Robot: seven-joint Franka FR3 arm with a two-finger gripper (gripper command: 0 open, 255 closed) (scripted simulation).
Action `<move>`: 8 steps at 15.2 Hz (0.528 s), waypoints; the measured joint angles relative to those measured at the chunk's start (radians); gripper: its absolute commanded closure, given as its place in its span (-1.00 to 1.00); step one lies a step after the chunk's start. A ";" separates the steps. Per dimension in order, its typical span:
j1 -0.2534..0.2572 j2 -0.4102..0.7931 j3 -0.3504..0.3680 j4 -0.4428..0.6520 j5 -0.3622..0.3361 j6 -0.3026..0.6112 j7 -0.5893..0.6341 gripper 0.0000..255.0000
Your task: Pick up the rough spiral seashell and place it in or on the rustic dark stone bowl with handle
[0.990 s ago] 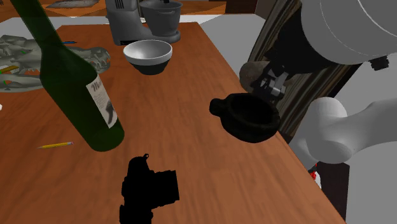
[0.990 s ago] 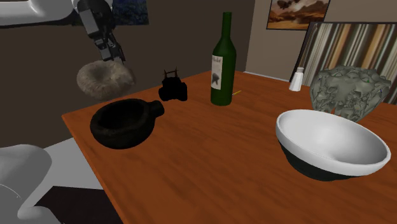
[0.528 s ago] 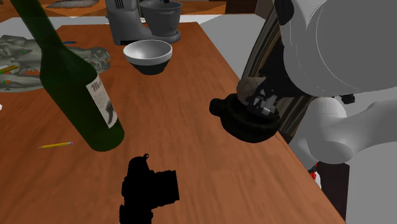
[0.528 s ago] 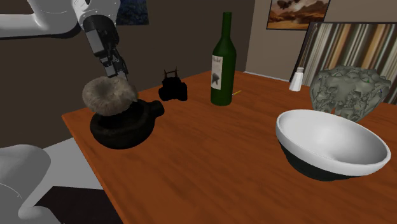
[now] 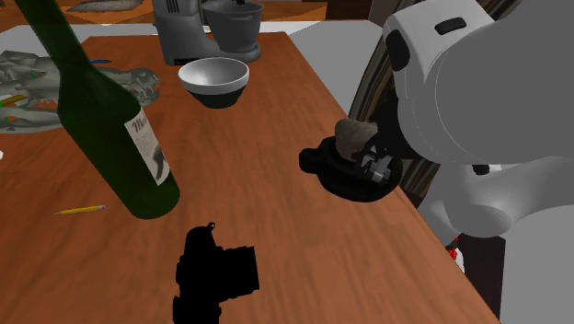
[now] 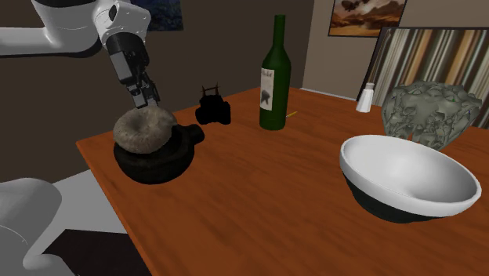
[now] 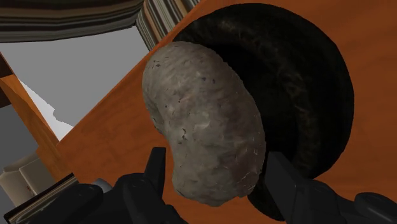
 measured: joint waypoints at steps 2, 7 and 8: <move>0.000 0.000 0.000 0.000 0.000 0.000 0.000 1.00; 0.001 0.000 0.000 -0.001 0.001 0.000 0.000 -1.00; 0.001 0.000 0.000 -0.001 0.001 0.000 0.000 -1.00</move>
